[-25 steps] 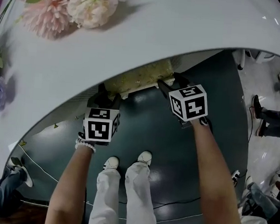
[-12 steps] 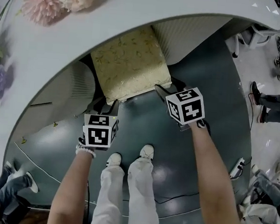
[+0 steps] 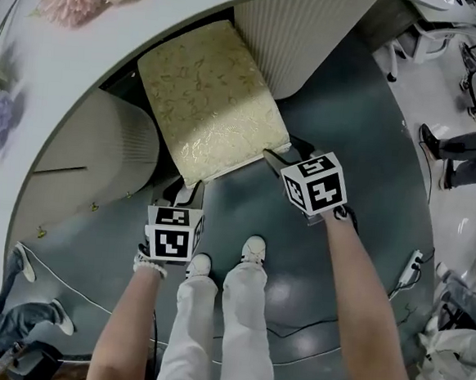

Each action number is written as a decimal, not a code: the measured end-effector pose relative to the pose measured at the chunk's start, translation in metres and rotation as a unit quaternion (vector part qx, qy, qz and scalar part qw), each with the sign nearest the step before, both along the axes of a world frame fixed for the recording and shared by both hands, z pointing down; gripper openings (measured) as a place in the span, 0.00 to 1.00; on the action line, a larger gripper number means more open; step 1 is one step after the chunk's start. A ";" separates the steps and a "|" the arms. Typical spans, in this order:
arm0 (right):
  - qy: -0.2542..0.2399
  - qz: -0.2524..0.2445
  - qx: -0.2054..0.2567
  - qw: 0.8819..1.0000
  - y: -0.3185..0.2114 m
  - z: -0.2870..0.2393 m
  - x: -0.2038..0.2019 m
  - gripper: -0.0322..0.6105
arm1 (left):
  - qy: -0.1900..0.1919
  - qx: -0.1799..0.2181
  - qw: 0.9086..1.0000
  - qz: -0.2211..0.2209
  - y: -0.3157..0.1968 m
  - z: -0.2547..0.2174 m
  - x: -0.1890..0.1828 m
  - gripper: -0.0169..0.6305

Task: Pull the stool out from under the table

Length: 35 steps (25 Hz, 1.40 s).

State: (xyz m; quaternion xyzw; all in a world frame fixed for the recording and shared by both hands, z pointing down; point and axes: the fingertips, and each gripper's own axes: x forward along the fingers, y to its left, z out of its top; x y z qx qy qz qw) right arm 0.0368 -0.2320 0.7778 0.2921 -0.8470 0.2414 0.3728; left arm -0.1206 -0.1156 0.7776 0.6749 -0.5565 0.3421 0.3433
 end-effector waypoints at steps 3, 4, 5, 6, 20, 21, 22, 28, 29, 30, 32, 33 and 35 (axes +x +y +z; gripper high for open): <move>0.000 0.005 -0.002 1.000 0.009 -0.001 0.005 0.47 | 0.001 -0.005 1.000 0.007 0.009 -0.001 0.004 0.27; 0.000 0.008 -0.003 1.000 0.013 0.000 0.007 0.47 | 0.002 -0.006 1.000 0.009 0.013 0.000 0.007 0.27; 0.001 0.010 -0.004 1.000 0.017 0.001 0.009 0.47 | 0.003 -0.007 1.000 0.010 0.017 0.001 0.009 0.27; 0.003 0.011 -0.004 1.000 0.020 0.001 0.010 0.47 | 0.004 -0.009 1.000 0.011 0.020 0.001 0.010 0.27; 0.011 0.023 -0.017 1.000 0.058 0.000 0.034 0.47 | 0.007 -0.036 0.998 0.043 0.058 0.001 0.032 0.25; 0.011 0.024 -0.019 0.999 0.062 0.000 0.036 0.47 | 0.007 -0.038 0.998 0.045 0.061 0.001 0.033 0.25; 0.011 0.025 -0.020 0.999 0.066 0.000 0.038 0.47 | 0.008 -0.040 0.998 0.047 0.064 0.001 0.035 0.25; 0.021 0.029 -0.028 0.999 0.083 0.002 0.065 0.47 | 0.018 -0.053 0.996 0.069 0.081 0.002 0.060 0.25; 0.023 0.030 -0.030 0.999 0.086 0.002 0.071 0.47 | 0.021 -0.055 0.996 0.073 0.083 0.002 0.067 0.25; 0.025 0.031 -0.031 0.999 0.089 0.001 0.077 0.47 | 0.023 -0.058 0.995 0.078 0.086 0.001 0.072 0.24; 0.028 0.034 -0.033 0.998 0.097 0.000 0.085 0.47 | 0.026 -0.062 0.994 0.086 0.094 0.000 0.080 0.24; 0.029 0.036 -0.034 0.998 0.102 0.000 0.089 0.47 | 0.027 -0.064 0.993 0.090 0.098 0.000 0.084 0.24; 0.031 0.042 -0.038 0.998 0.111 0.001 0.101 0.47 | 0.029 -0.068 0.992 0.101 0.105 0.001 0.094 0.24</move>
